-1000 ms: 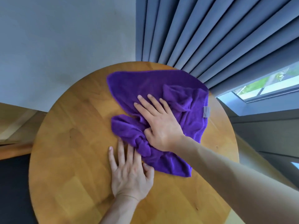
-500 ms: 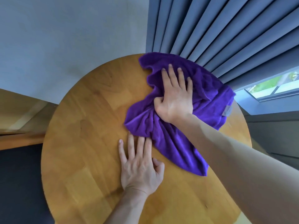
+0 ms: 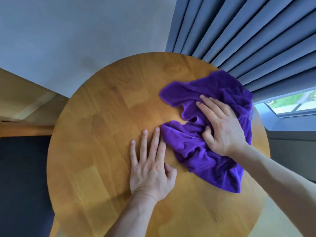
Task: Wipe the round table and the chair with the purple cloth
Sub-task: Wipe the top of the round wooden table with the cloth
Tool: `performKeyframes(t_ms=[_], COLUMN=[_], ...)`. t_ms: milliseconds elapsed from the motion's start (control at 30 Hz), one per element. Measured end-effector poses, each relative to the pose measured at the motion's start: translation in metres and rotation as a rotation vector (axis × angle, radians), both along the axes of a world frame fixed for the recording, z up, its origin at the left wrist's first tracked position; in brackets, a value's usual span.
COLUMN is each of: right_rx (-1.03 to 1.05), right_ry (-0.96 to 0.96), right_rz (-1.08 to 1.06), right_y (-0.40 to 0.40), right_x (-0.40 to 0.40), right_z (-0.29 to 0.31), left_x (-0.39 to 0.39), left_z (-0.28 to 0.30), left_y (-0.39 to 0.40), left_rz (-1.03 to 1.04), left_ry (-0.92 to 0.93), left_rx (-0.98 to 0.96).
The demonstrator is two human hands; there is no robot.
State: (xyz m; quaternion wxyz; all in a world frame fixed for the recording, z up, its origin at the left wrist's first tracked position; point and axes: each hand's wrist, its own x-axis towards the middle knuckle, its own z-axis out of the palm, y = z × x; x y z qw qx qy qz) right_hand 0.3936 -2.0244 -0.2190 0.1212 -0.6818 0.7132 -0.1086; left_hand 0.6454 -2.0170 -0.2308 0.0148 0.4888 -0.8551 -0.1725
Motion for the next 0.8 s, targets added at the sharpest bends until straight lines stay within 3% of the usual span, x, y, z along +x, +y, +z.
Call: performKeyframes(t_ms=[167,333,467,533,633,800], right_rx=[-0.033,0.011,0.107,0.15,0.151,0.087], right_ry=[0.012,0.048,0.047,-0.007,0.059,0.166], right_rz=[-0.282,-0.316,-0.836,-0.926,-0.604,0.539], right_y=[-0.013,-0.011,-0.033,-0.047,-0.04,-0.046], right_x=[0.002,0.001,0.035,0.05,0.049,0.011], right_z=[-0.008,-0.008,-0.005,-0.005,-0.012,-0.011], left_x=[0.0,-0.001,-0.003,-0.003,-0.004,-0.004], left_z=[0.002,0.004,0.006,0.006,0.006,0.004], left_y=[0.0,0.001,0.005,0.005,0.003,0.003], left_rz=[0.013,0.025,0.052,0.057,0.052,0.051], left_ry=[-0.02,-0.06,-0.101,-0.108,-0.129,-0.149], left_rx=[0.008,0.035,0.048,0.044,0.039,0.027])
